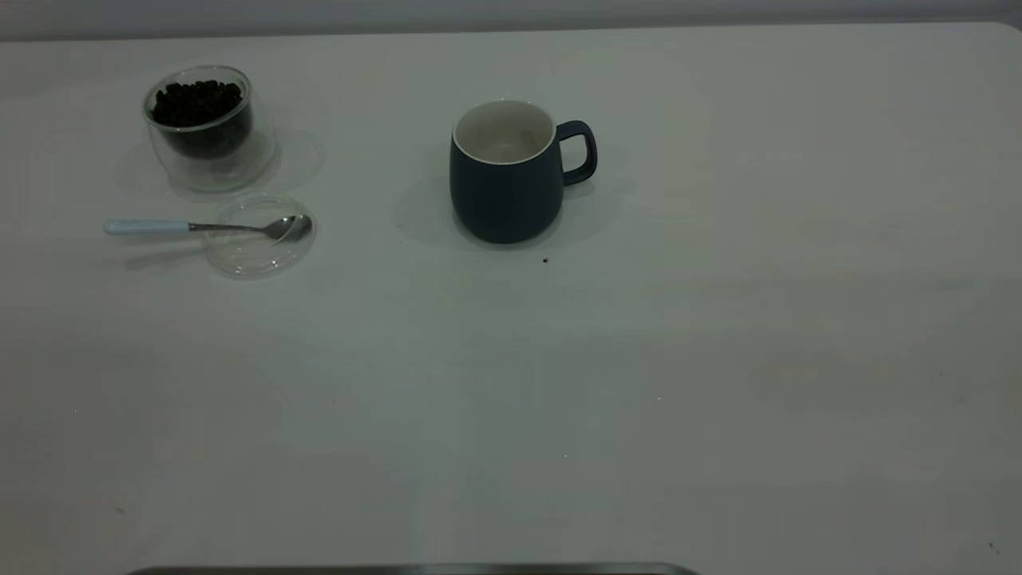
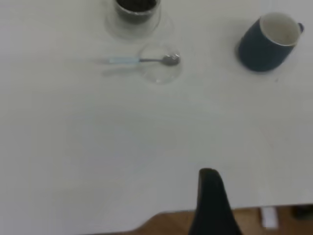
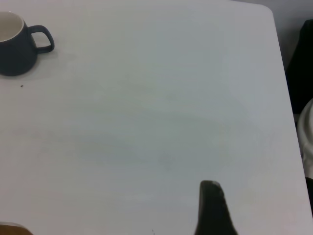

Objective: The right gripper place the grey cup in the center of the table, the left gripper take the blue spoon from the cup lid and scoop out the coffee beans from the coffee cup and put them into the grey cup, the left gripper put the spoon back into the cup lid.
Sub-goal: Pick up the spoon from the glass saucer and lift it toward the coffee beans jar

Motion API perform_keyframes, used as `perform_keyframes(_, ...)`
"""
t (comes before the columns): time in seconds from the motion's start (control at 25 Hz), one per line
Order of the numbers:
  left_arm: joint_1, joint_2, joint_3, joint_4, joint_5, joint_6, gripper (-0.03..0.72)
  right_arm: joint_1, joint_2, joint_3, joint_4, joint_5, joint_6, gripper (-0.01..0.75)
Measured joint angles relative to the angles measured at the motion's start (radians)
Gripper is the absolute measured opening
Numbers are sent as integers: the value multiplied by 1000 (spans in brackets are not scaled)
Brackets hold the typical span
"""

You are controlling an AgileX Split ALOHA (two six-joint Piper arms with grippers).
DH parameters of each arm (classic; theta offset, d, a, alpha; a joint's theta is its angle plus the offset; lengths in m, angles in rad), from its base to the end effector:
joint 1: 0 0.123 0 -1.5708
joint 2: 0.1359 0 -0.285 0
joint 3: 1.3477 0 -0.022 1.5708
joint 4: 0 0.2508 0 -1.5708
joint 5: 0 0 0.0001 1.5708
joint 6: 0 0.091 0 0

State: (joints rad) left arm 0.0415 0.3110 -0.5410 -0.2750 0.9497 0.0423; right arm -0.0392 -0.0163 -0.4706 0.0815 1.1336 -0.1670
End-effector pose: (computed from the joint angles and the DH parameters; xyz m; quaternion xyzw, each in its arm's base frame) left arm 0.0477 -0.0181 0.2941 -0.0204 0.8835 -0.1166 0.4531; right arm -0.0071 0.0070 0.2635 -0.0586 0.8722 -0.0094 0.4856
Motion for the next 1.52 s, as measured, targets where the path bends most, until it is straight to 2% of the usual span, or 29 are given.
perform_keyframes(0.16, 0, 368, -82, -111, -87, 112, 569, 0, 0, 0, 0, 0, -1, 459)
perform_keyframes(0.32, 0, 715, -237, -186, -131, 205, 569, 0, 0, 0, 0, 0, -1, 459)
perform_keyframes(0.48, 2, 978, -427, -228, -114, 262, 569, 0, 0, 0, 0, 0, -1, 459)
perform_keyframes(0.6, 24, 1134, -549, -245, -62, 284, 569, 0, 0, 0, 0, 0, -1, 459)
perform_keyframes(0.76, 120, 1336, -698, -276, 53, 334, 569, 0, 0, 0, 0, 0, -1, 459)
perform_keyframes(0.88, 223, 1474, -784, -336, 126, 414, 569, 0, 0, 0, 0, 0, -1, 459)
perform_keyframes(1.0, 319, 1582, -825, -416, 185, 547, 569, 0, 0, 0, 0, 0, -1, 459)
perform_keyframes(1.12, 383, 1667, -829, -499, 198, 662, 569, 0, 0, 0, 0, 0, -1, 459)
perform_keyframes(1.28, 423, 1770, -834, -588, 198, 785, 569, 0, 0, 0, 0, 0, -1, 459)
perform_keyframes(1.52, 425, 1900, -835, -644, 176, 907, 569, 0, 0, 0, 0, 0, -1, 459)
